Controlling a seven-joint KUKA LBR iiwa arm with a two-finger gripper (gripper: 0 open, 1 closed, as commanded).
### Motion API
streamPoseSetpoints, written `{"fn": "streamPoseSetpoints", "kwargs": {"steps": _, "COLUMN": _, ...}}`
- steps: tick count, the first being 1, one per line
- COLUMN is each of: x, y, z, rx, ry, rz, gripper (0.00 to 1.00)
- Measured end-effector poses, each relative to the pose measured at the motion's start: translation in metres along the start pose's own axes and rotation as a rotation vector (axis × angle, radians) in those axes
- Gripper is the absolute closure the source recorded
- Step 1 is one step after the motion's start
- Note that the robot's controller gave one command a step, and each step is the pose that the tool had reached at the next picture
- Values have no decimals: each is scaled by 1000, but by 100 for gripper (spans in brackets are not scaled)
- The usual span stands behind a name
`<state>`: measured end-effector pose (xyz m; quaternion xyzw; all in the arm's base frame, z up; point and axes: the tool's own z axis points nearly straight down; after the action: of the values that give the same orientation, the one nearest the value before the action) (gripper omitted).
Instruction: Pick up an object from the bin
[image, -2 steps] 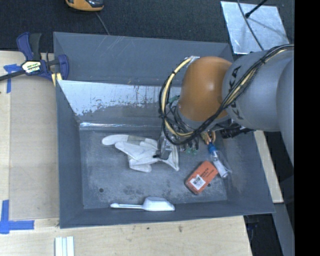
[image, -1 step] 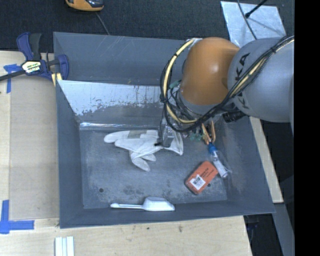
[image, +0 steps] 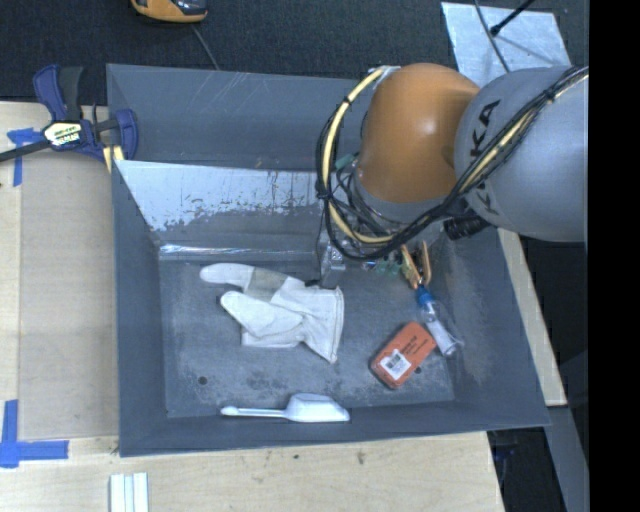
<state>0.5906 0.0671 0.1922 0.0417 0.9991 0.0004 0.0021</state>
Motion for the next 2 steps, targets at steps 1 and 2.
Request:
{"fn": "streamPoseSetpoints", "kwargs": {"steps": 1, "x": 4, "y": 1, "z": 56, "rx": 0, "ry": 3, "rz": 32, "gripper": 0}}
{"fn": "streamPoseSetpoints", "kwargs": {"steps": 2, "x": 4, "y": 1, "z": 55, "rx": 0, "ry": 1, "rz": 32, "gripper": 0}}
